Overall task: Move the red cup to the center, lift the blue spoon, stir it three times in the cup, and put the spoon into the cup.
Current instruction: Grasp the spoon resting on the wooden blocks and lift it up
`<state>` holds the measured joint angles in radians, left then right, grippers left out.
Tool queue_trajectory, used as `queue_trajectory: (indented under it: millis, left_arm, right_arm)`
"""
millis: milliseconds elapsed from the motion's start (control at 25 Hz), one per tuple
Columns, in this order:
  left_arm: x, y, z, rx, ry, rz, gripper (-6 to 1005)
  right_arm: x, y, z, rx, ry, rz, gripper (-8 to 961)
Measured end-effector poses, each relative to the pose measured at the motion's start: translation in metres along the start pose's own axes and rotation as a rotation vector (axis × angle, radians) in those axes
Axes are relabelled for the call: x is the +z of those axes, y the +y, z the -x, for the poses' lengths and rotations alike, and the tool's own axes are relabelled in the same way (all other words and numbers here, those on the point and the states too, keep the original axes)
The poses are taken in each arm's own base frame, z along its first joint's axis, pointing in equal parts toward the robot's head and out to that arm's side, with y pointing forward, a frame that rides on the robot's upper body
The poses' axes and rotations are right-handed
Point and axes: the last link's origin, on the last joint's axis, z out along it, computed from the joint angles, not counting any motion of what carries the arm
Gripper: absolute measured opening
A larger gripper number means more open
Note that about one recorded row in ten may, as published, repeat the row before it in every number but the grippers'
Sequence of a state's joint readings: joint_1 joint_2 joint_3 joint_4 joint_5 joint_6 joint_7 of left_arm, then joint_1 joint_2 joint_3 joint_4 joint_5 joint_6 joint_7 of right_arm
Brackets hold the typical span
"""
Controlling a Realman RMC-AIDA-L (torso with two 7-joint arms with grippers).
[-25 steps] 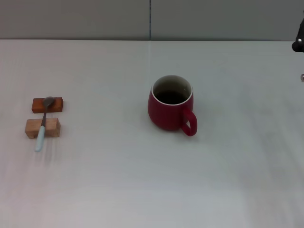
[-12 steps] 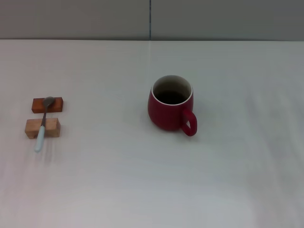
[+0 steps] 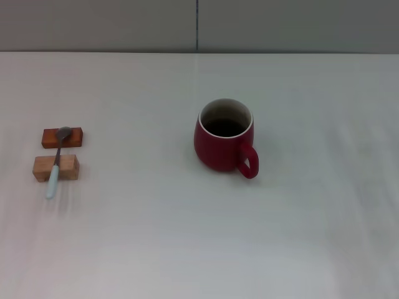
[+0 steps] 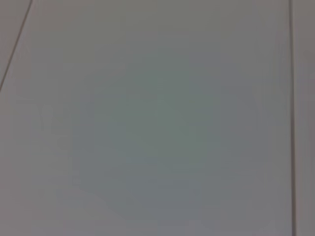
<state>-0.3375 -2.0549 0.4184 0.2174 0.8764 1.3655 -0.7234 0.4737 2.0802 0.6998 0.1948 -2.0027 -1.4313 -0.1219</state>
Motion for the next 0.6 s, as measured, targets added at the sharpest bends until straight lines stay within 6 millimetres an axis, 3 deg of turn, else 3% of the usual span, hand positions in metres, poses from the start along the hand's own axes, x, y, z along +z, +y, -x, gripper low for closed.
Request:
queue_trajectory:
  millis: [600]
  left_arm:
    - [-0.047,-0.002,0.007,0.008,-0.088,0.070,827]
  right_arm:
    - [0.013,0.004,-0.005,-0.007,0.040,0.024,336]
